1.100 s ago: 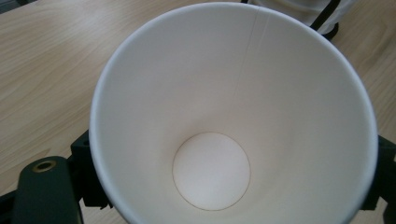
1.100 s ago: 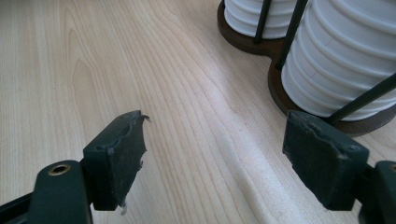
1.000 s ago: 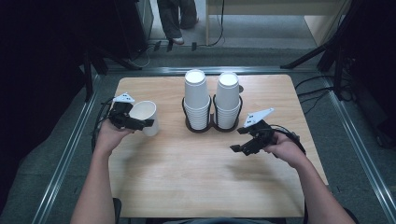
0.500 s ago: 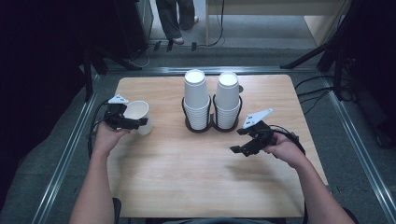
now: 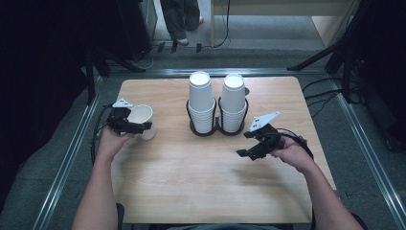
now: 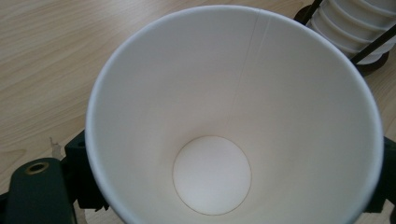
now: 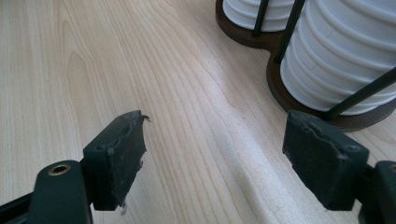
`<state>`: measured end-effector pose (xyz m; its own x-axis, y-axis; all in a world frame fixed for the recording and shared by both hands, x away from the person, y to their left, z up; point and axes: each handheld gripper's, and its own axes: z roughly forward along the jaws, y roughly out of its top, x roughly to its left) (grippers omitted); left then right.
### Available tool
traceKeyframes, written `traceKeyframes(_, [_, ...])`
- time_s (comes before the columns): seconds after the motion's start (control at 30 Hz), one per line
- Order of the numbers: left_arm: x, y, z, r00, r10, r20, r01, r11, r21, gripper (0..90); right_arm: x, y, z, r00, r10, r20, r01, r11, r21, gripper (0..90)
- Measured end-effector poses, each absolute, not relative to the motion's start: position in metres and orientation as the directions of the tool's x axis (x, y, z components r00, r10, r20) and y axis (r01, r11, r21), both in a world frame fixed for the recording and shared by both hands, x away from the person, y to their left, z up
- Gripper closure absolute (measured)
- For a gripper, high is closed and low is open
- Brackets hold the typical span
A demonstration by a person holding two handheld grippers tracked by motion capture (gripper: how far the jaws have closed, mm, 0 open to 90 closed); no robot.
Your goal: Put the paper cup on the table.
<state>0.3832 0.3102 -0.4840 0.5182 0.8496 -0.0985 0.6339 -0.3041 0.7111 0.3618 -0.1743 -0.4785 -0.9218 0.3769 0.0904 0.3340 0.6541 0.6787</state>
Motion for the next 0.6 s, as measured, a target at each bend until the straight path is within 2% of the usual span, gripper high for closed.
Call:
traceKeyframes(0.17, [0.3808, 0.3077, -0.4846, 0.527, 0.847, -0.075, 0.617, -0.320, 0.719, 10.4, 0.3619, -0.1745, -0.4786, -0.922, 0.377, 0.089, 0.332, 0.654, 0.680, 21.1])
traceKeyframes(0.33, [0.3788, 0.3049, -0.4865, 0.543, 0.836, -0.081, 0.620, -0.334, 0.709, 5.6, 0.3614, -0.1748, -0.4785, -0.921, 0.380, 0.085, 0.333, 0.655, 0.678, 21.0])
traceKeyframes(0.6, [0.3756, 0.3069, -0.4840, 0.519, 0.848, -0.109, 0.622, -0.287, 0.729, 3.8, 0.3614, -0.1748, -0.4785, -0.921, 0.381, 0.085, 0.334, 0.658, 0.675, 21.0])
